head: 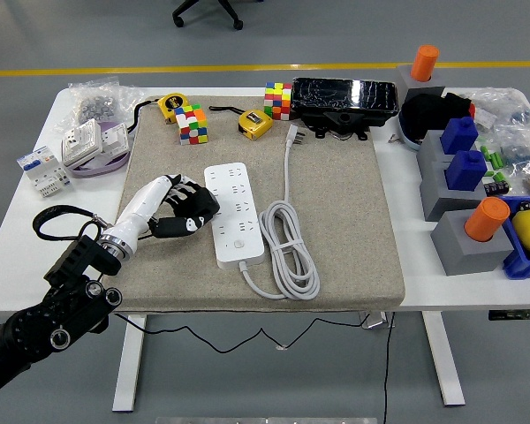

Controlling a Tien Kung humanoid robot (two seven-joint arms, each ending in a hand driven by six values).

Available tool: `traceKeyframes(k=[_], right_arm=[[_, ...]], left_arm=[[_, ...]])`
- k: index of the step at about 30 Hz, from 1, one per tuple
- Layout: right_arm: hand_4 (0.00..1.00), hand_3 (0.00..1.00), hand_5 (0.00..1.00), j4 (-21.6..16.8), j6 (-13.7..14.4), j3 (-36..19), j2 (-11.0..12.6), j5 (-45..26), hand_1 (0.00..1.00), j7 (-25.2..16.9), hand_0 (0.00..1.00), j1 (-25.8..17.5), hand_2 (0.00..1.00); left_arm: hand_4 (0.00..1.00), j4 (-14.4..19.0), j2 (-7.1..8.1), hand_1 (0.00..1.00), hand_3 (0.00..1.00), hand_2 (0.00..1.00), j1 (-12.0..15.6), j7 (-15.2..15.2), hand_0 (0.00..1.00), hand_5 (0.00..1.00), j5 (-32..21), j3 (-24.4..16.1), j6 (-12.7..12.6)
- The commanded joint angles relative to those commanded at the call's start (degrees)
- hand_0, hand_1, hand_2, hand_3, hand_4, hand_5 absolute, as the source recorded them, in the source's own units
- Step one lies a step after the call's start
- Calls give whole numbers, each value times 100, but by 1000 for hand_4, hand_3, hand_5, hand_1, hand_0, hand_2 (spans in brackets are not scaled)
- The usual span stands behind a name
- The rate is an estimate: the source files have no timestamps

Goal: Put the plug near the board,insert it into the board,press the button,pull the plug out

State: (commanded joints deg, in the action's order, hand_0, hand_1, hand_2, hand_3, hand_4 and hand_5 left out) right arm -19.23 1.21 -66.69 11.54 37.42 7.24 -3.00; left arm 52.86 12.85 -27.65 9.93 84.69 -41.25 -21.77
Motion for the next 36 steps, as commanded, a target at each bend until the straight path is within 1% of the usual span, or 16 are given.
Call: traceKeyframes(k=[6, 11, 17, 24, 30, 35, 36], right_arm=[[911, 573, 433, -12, 2, -4, -1, 4, 652, -2, 548, 2, 671], [911, 573, 433, -11, -1, 4, -4, 2, 652, -1, 548, -2, 671], [910, 571, 432, -1, -2, 11, 2, 0, 652, 2, 548, -10, 671], [912, 572, 432, -10, 0, -3, 2, 9, 652, -1, 545, 3, 671], [912, 572, 433, -12, 1, -4, 2, 11, 652, -2, 549, 6, 671], [912, 572, 433, -14, 1, -1, 2, 12, 652, -3, 549, 10, 671], [912, 572, 433, -15, 0, 1, 2, 13, 652, -2, 549, 10, 671]], left_arm=[[453, -124, -80, 357, 501, 396, -79, -37, 445, 83, 97, 67, -14], [453, -219, -115, 357, 501, 396, -103, -67, 445, 83, 130, 80, -14], [454, -225, -115, 357, 502, 396, -115, -93, 449, 83, 134, 77, 35], [450, -219, -72, 362, 501, 397, -132, -58, 452, 75, 194, 84, 91], [452, -210, -48, 362, 502, 397, -147, 9, 454, 75, 234, 72, 201], [452, -220, -50, 362, 502, 397, -170, -28, 454, 75, 266, 98, 273], [462, -218, -50, 437, 535, 470, -170, -46, 500, 56, 288, 97, 291]])
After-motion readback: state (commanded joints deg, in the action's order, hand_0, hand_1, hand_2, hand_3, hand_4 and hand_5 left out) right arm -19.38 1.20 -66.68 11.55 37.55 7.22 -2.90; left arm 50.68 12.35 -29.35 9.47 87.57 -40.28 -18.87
